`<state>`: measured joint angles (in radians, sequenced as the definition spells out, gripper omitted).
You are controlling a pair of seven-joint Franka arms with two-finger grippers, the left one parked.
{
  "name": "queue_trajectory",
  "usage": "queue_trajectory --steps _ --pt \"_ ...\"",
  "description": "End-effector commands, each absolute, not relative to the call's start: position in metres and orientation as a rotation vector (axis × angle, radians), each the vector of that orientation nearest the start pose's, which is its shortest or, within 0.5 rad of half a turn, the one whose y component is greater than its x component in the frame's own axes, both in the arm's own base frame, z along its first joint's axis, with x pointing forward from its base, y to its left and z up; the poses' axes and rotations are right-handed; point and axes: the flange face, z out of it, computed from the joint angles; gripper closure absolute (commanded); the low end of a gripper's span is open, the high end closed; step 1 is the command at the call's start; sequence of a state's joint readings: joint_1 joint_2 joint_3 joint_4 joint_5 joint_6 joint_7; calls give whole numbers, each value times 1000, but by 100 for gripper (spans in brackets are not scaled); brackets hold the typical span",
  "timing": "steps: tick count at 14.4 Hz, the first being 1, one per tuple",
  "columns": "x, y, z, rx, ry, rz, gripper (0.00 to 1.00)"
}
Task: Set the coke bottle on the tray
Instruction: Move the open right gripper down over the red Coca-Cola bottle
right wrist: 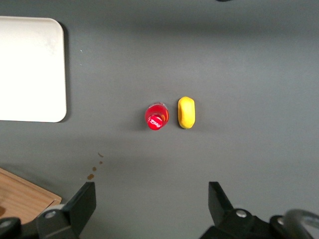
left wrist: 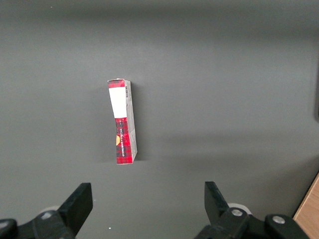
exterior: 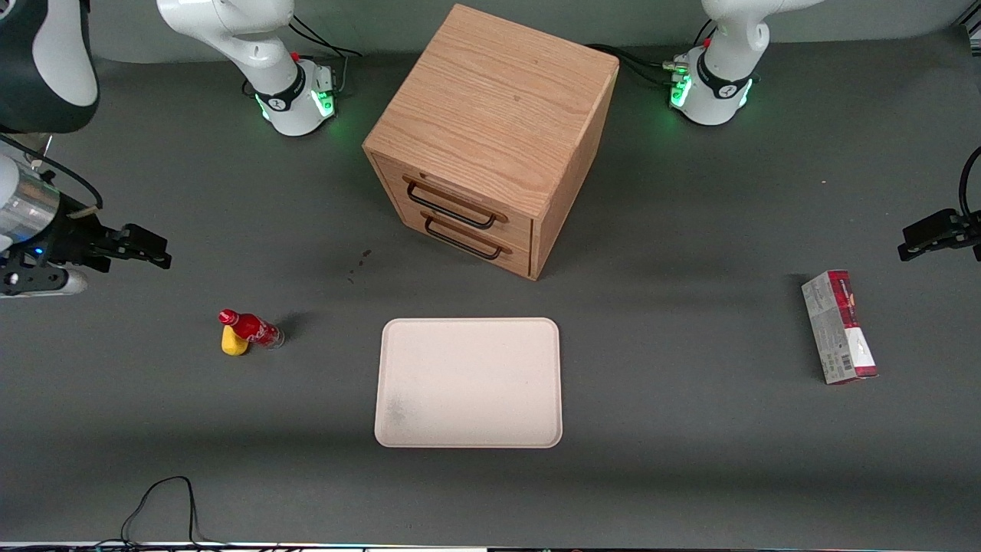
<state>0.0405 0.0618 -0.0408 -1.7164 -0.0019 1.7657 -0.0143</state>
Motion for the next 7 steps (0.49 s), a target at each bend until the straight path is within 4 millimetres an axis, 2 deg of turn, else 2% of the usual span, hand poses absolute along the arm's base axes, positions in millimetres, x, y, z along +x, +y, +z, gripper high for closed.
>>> queue_trajectory --steps 1,4,7 --pt "579 0 495 -3137 -23 9 0" --pt "578 0 457 -3138 -22 -24 0" --pt "586 1 421 -3141 -21 -24 0"
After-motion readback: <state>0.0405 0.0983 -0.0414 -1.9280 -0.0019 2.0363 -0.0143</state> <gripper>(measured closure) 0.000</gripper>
